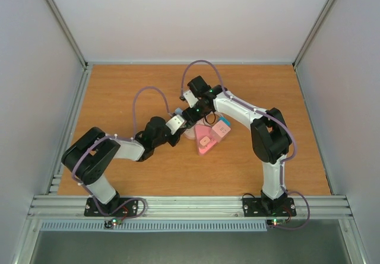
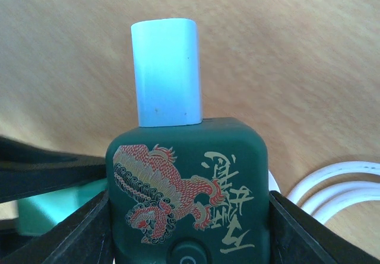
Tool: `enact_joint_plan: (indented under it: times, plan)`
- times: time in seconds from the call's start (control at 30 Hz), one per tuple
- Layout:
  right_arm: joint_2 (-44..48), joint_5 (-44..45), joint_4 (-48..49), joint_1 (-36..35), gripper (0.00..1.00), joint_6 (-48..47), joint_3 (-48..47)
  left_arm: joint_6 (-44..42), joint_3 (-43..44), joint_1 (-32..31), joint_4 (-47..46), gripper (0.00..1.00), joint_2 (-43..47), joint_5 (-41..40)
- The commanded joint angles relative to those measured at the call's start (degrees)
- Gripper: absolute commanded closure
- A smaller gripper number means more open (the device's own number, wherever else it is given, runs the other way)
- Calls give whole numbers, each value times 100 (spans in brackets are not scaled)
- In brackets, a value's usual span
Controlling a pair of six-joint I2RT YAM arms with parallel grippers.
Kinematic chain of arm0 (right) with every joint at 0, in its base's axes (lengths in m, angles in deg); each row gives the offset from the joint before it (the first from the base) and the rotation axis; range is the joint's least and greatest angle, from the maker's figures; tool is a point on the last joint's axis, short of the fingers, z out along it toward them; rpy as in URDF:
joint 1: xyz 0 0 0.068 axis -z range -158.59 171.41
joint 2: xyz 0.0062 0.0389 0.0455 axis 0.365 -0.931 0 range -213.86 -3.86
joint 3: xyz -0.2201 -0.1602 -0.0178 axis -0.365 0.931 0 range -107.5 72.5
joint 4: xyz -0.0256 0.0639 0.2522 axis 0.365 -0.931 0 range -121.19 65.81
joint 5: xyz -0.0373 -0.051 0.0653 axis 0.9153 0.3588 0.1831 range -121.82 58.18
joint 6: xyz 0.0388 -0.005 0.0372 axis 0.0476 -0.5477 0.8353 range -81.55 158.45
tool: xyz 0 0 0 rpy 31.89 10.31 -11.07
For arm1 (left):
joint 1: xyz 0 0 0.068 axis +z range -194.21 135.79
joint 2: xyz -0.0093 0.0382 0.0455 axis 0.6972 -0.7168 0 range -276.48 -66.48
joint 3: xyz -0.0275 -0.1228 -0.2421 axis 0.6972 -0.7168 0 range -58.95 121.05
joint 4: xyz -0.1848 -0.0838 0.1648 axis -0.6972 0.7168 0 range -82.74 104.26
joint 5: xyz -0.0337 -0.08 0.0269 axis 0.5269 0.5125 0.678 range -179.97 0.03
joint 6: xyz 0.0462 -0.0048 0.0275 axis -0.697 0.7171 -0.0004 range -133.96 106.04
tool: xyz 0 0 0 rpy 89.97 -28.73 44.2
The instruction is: Pull the plug off the socket
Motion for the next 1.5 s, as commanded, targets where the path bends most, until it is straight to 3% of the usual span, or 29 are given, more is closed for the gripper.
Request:
enact_joint_plan:
  times: [0.0,0.33,0.7,1.1,1.47]
  plan:
    - [-472,1332,198,237,81,-66,254,7,-266,-28,26,88,377,155]
    - [-423,1158,150,239,81,-90,243,121,-330,-29,267,88,659,194]
    - [-385,689,68,236,81,-189,295,895,-7,224,1740,86,1777,600]
    - [-350,141,-51,216,80,-285,256,1793,655,1290,3223,85,2230,1387]
    - [-394,-239,-175,45,79,-352,95,1994,1598,3201,3594,83,1414,1986]
